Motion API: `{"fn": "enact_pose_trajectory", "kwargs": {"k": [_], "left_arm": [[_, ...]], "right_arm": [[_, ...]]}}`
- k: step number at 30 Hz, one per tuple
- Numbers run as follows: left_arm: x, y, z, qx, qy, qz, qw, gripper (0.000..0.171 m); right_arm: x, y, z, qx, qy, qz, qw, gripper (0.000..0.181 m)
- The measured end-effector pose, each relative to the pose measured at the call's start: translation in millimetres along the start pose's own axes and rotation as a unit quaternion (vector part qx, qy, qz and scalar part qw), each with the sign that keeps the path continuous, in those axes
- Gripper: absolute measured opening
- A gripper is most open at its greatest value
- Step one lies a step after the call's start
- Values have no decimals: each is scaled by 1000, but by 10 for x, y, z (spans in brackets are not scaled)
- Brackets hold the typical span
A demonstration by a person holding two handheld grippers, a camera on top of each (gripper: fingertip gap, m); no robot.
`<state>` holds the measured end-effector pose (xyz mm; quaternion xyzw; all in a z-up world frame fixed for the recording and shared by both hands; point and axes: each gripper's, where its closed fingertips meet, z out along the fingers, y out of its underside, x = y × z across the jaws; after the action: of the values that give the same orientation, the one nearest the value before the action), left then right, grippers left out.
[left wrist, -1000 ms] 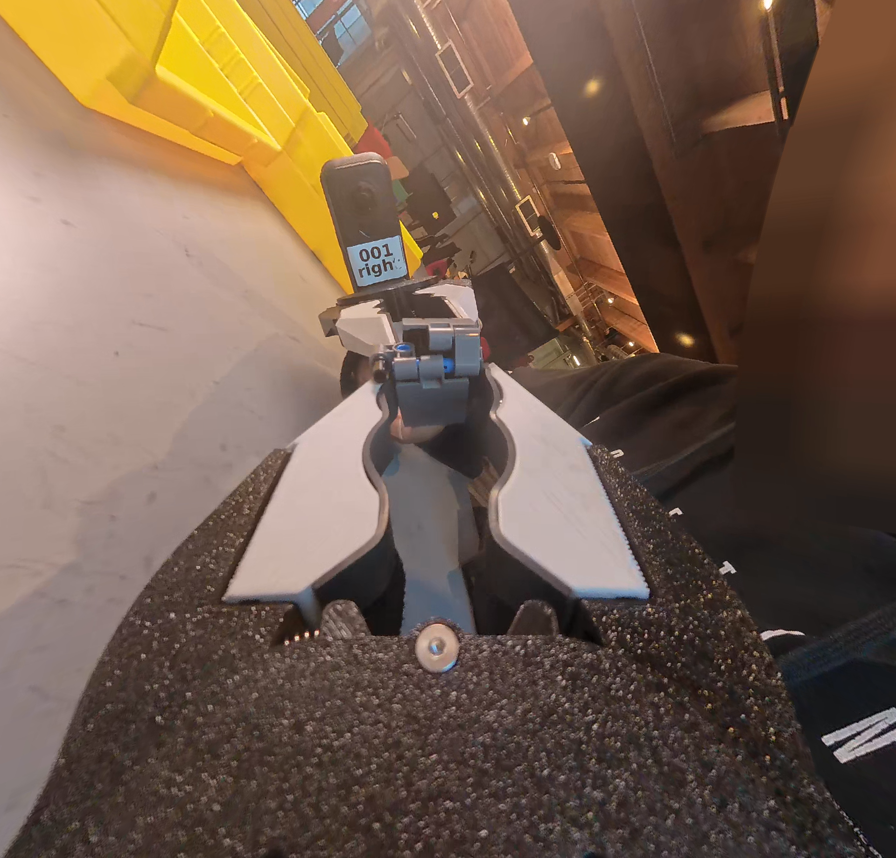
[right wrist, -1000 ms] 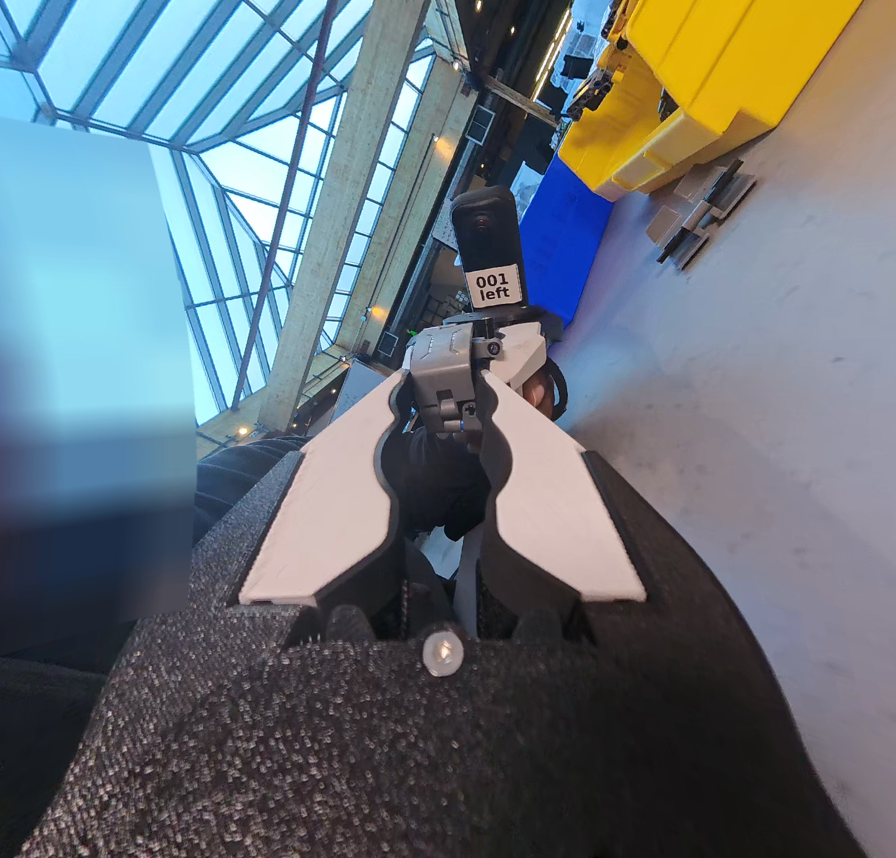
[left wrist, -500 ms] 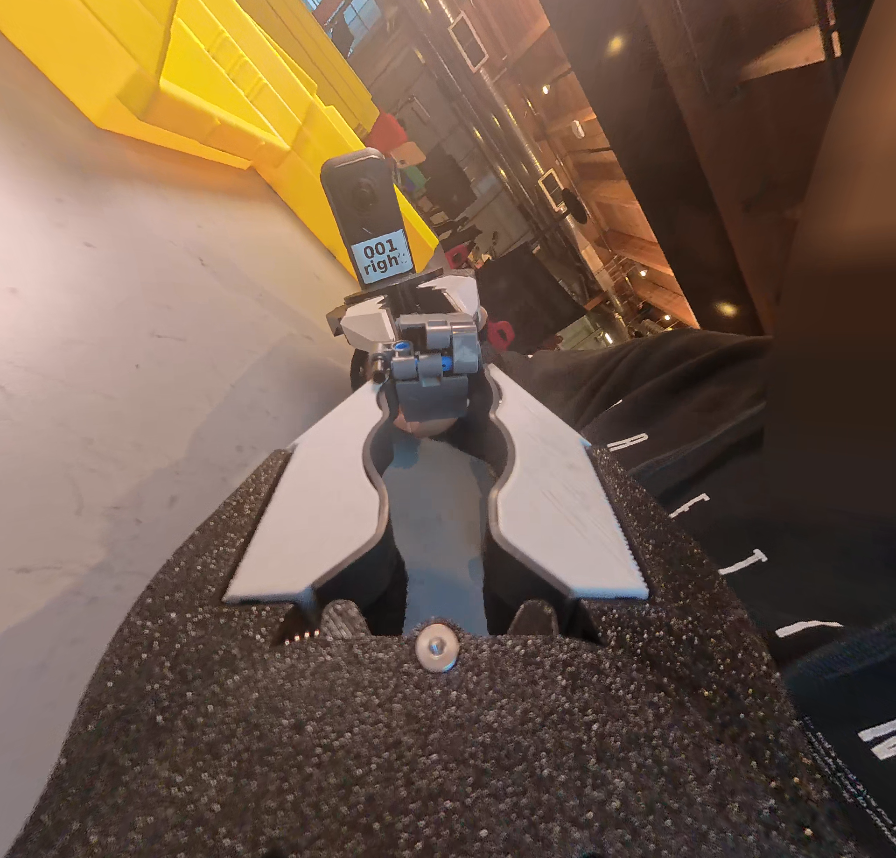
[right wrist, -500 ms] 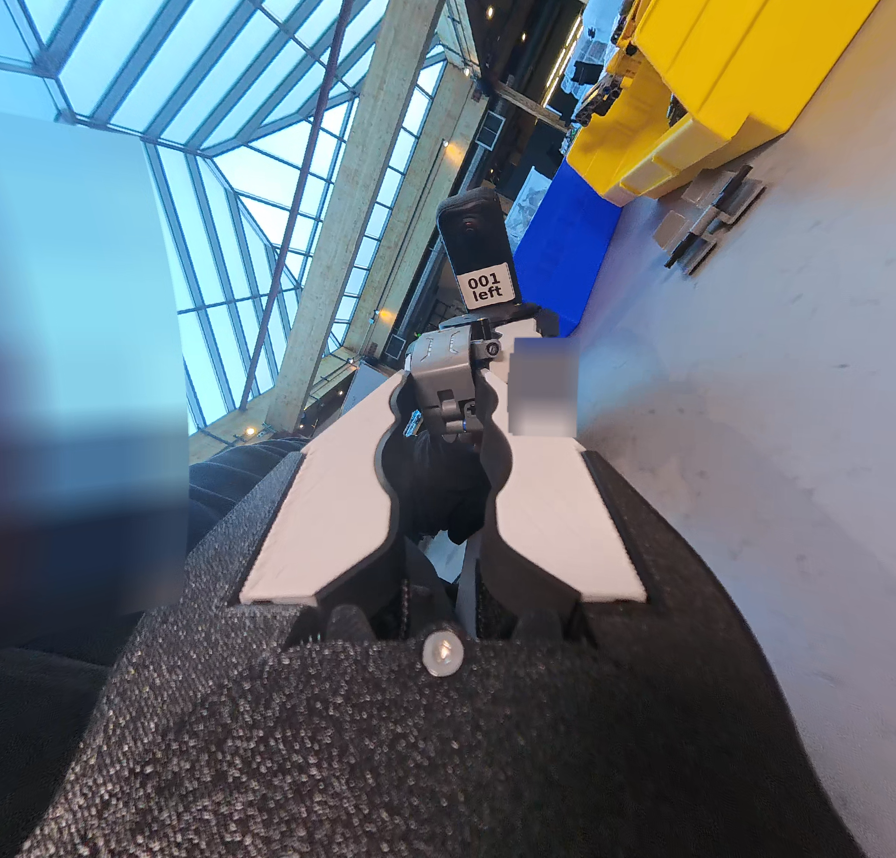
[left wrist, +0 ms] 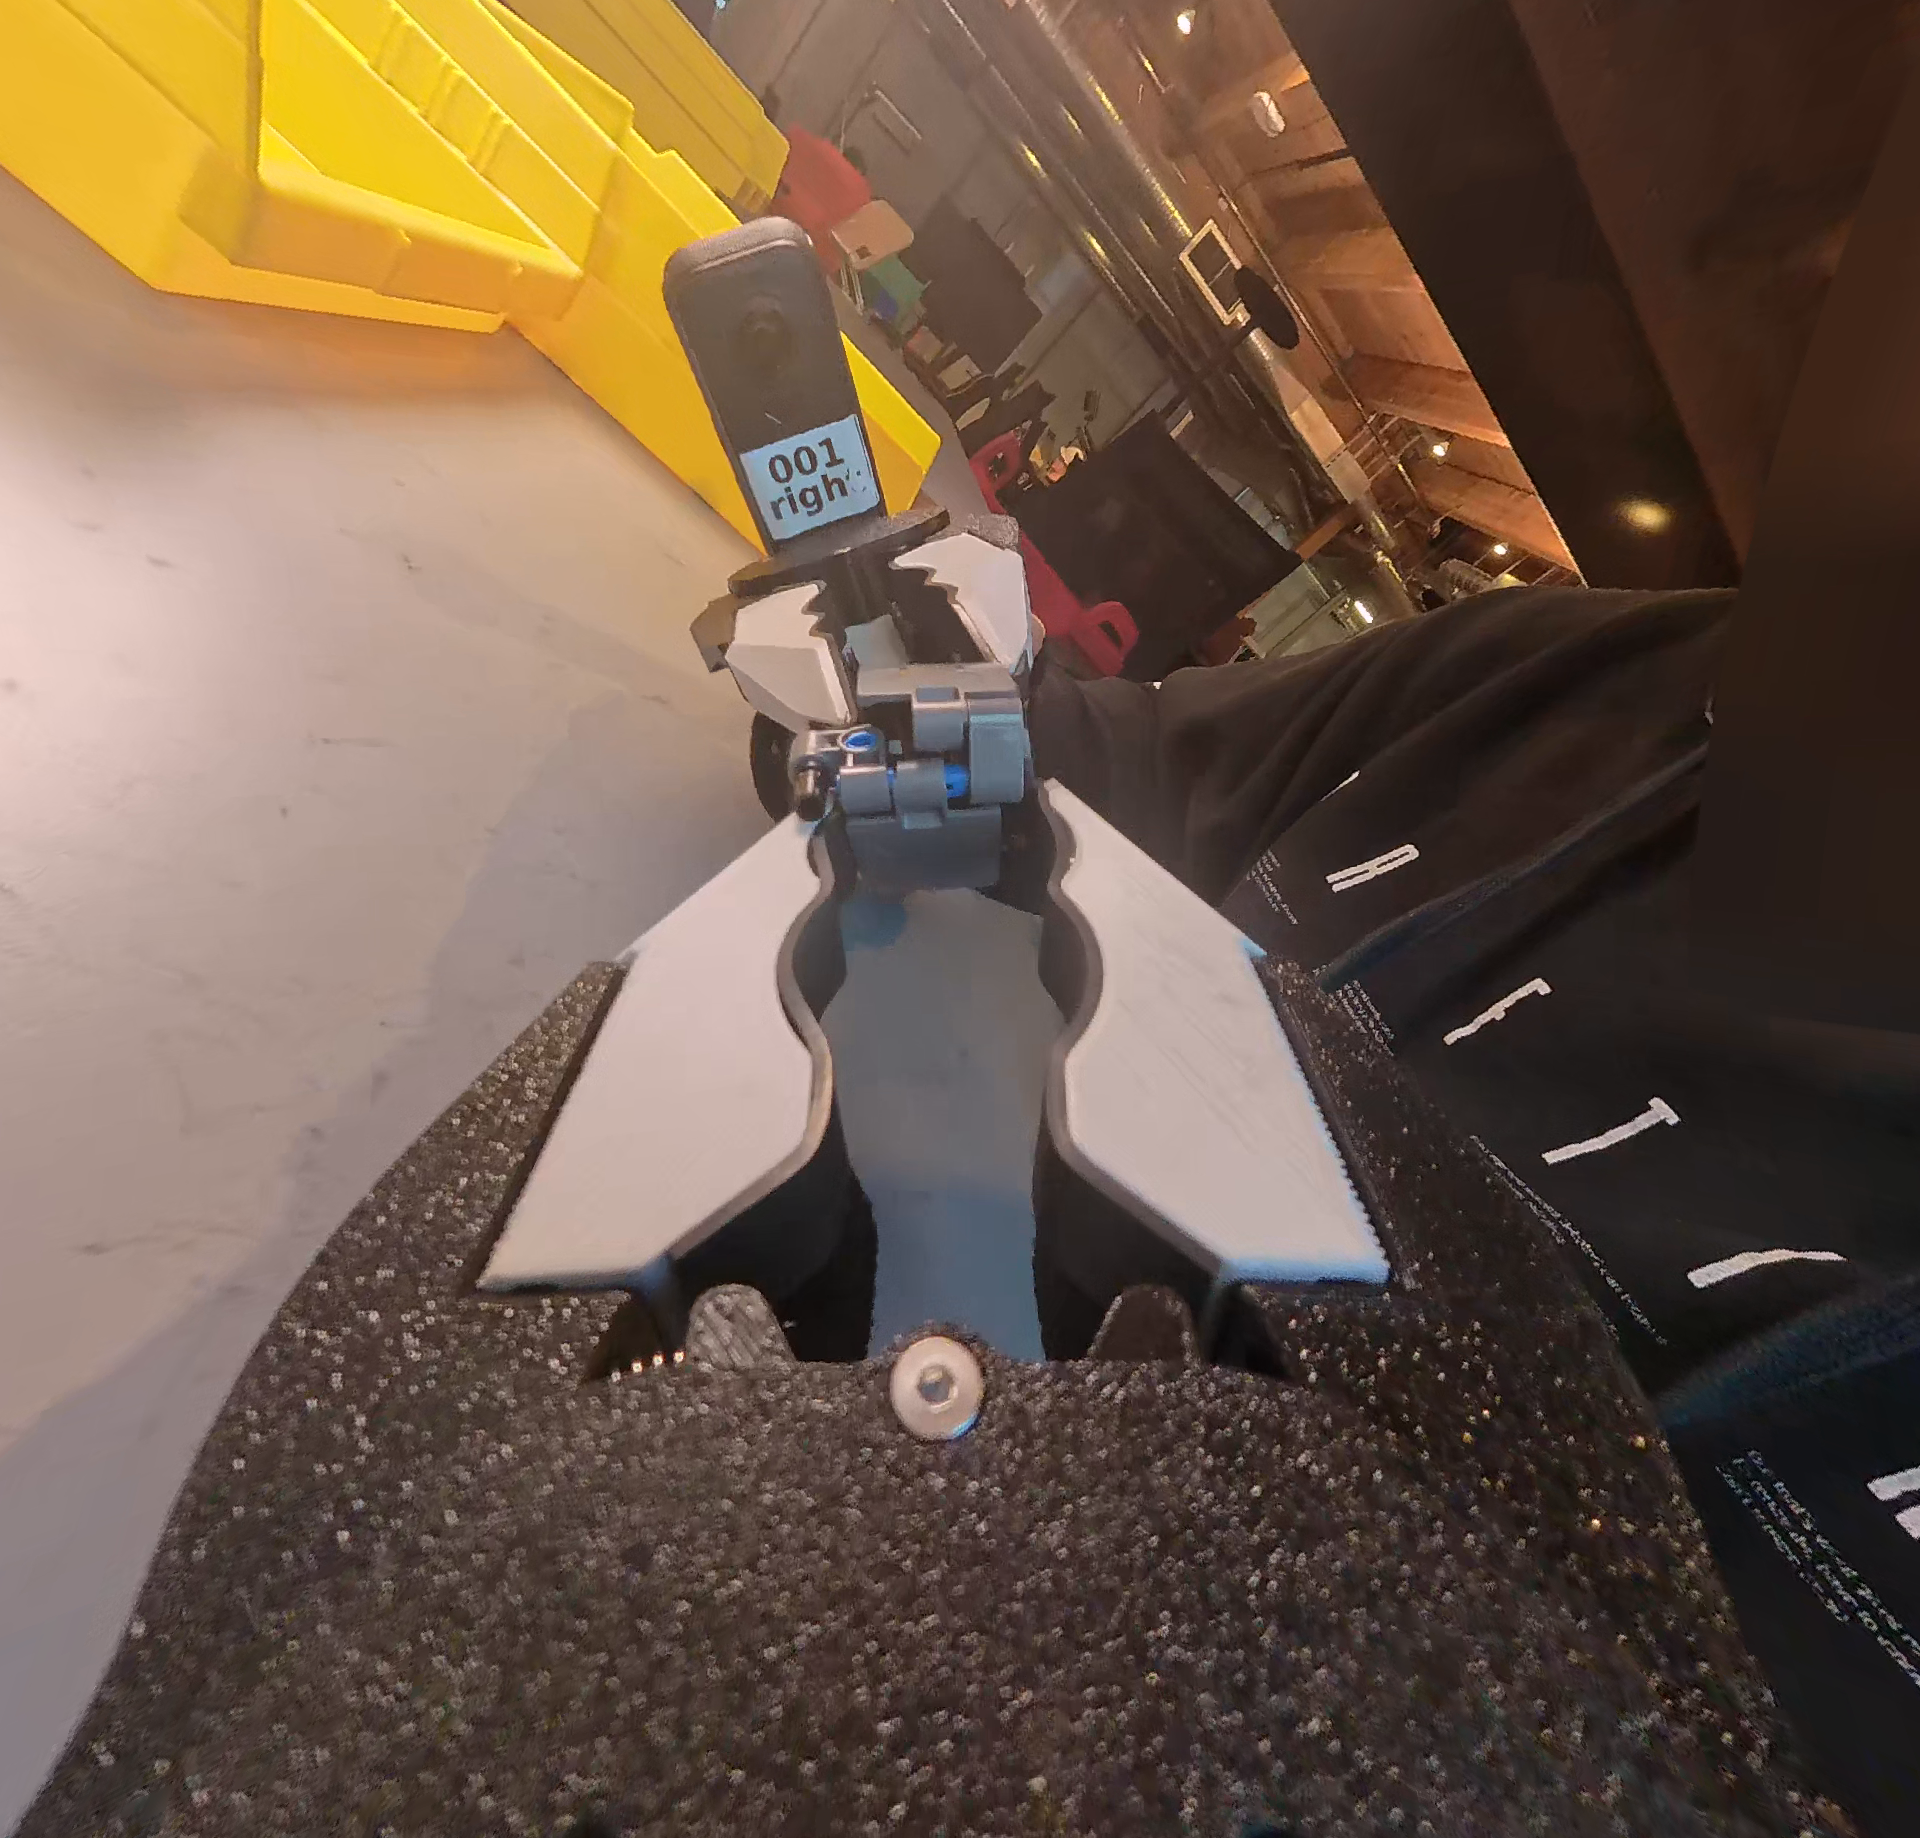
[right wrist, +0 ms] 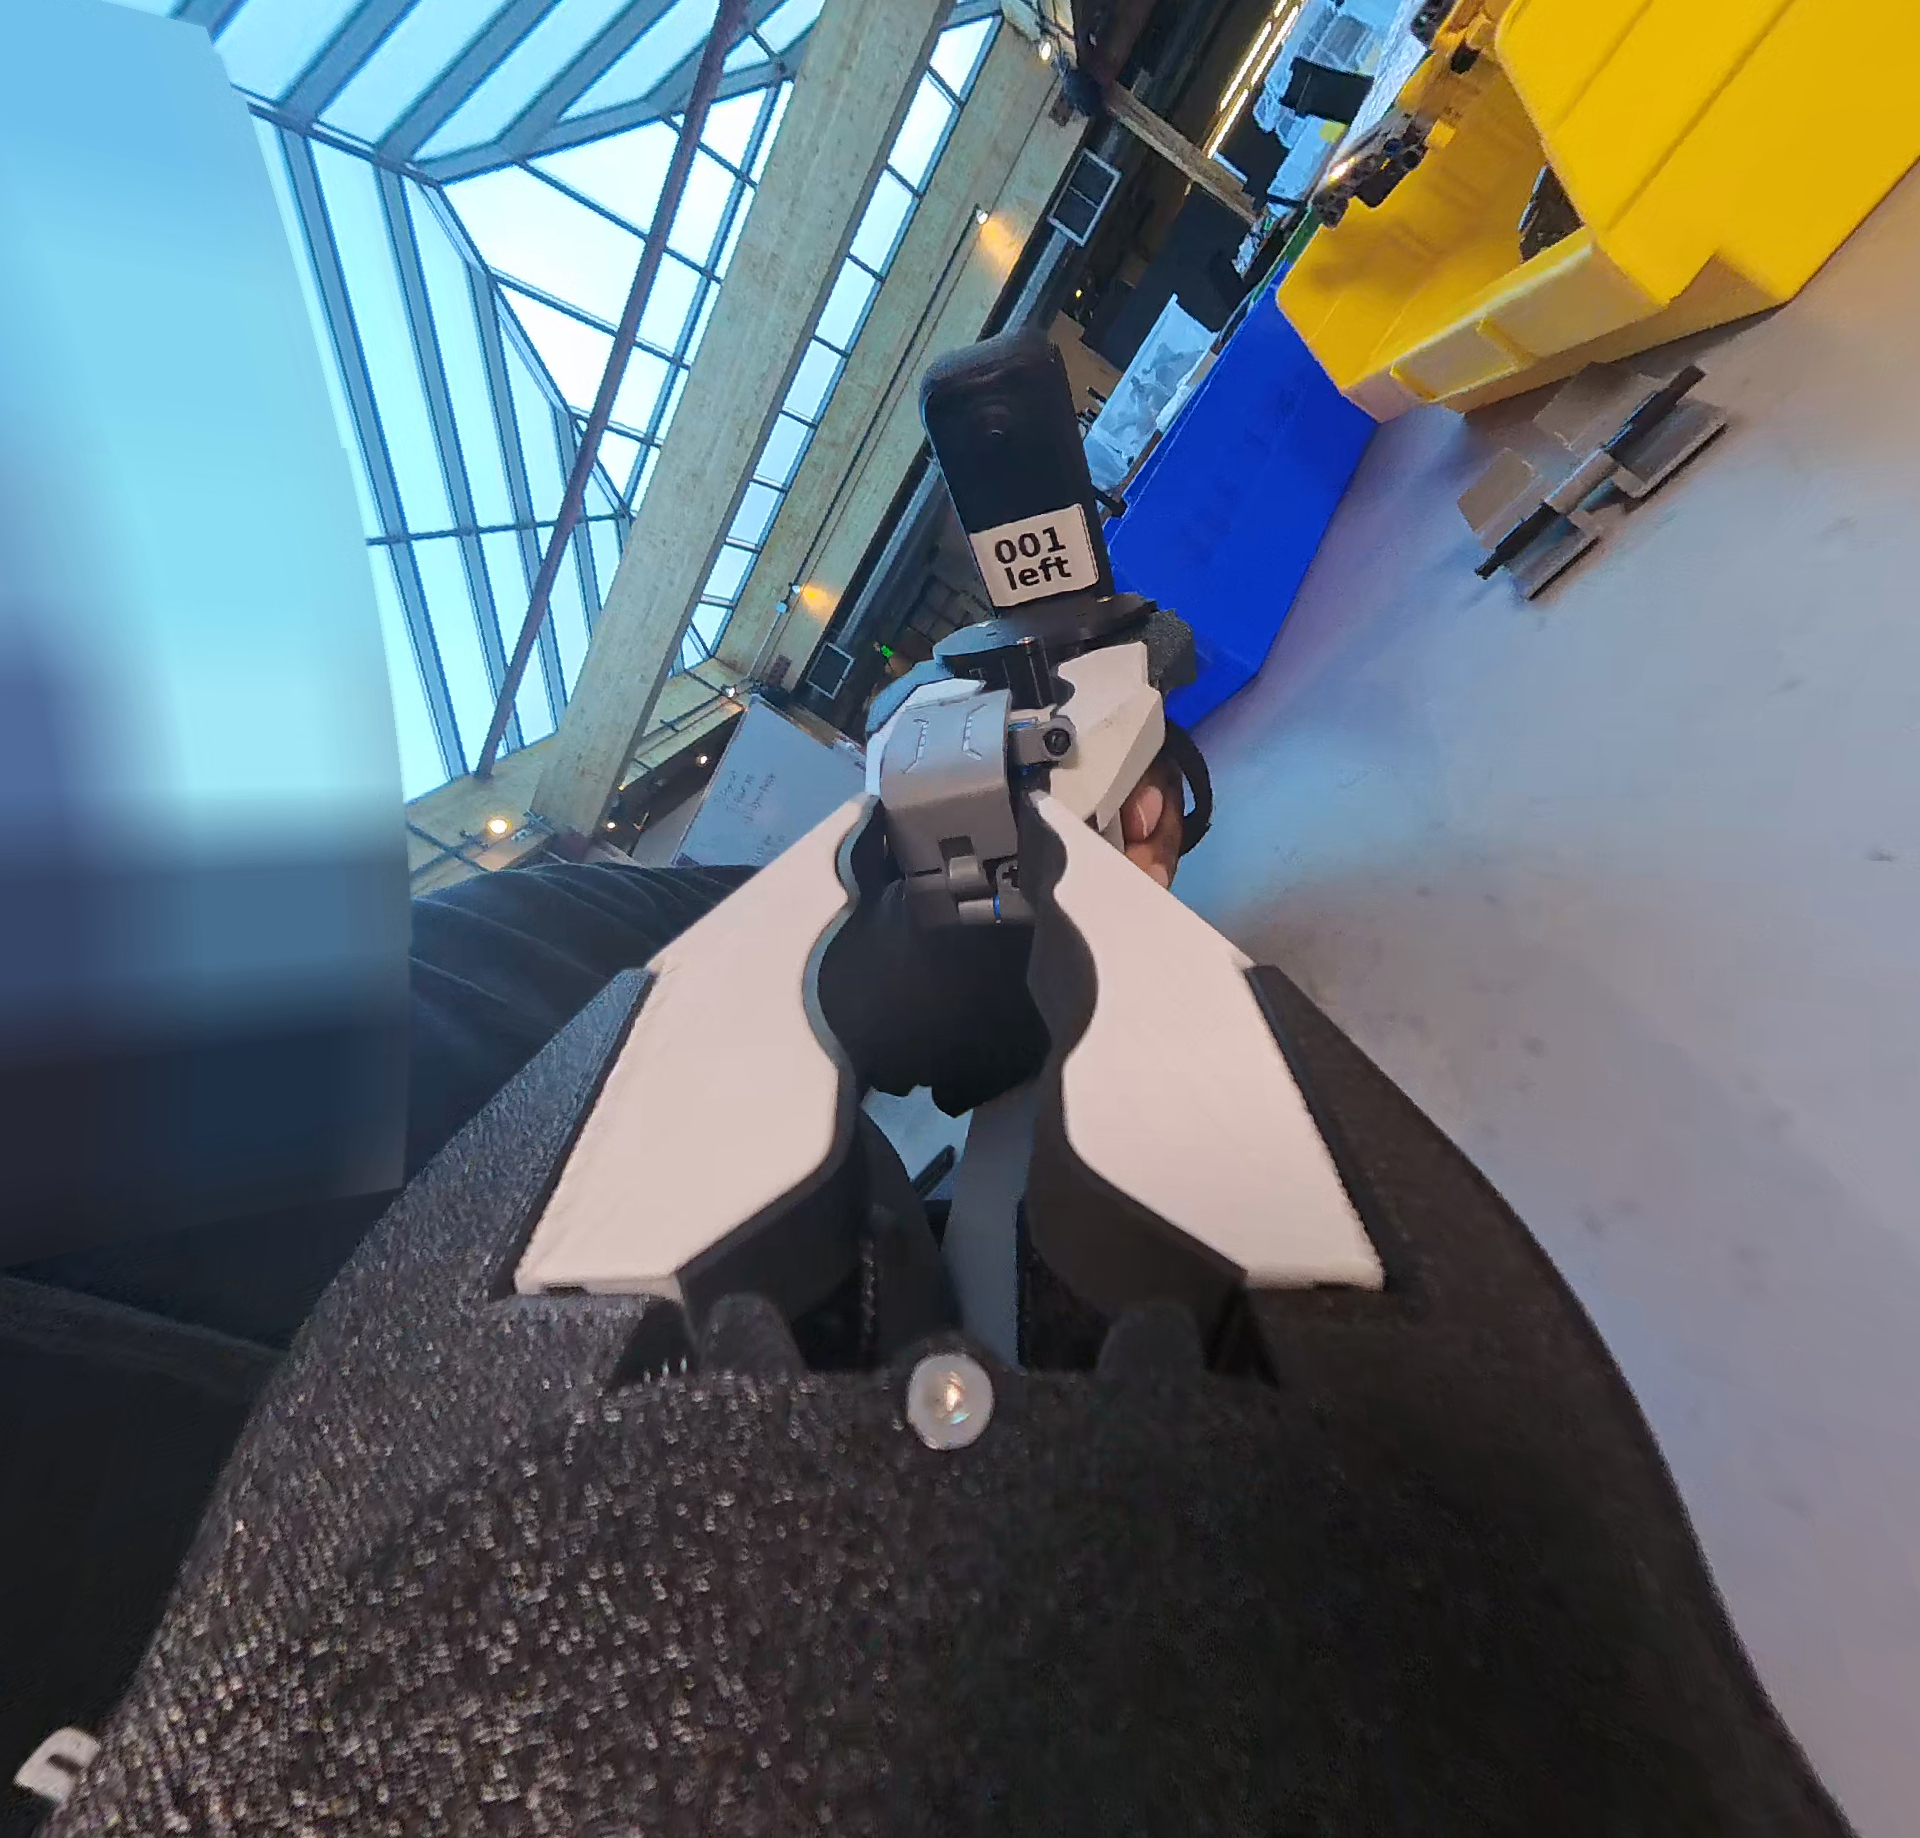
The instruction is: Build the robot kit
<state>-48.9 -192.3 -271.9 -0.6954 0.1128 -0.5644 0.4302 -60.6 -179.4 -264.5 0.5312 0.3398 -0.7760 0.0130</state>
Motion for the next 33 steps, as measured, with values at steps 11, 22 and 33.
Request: {"fn": "enact_pose_trajectory", "kwargs": {"k": [11, 22, 33], "left_arm": [[-50, -25, 1, 27, 11, -47, 998, 32], [-96, -175, -56, 83, -3, -22, 996, 33], [-83, 17, -57, -28, -65, 141, 987, 39]], "right_arm": [[40, -45, -20, -4, 31, -33, 999, 25], [123, -23, 13, -36, 148, -226, 962, 26], [123, 92, -79, -154, 204, -427, 867, 25]]}}
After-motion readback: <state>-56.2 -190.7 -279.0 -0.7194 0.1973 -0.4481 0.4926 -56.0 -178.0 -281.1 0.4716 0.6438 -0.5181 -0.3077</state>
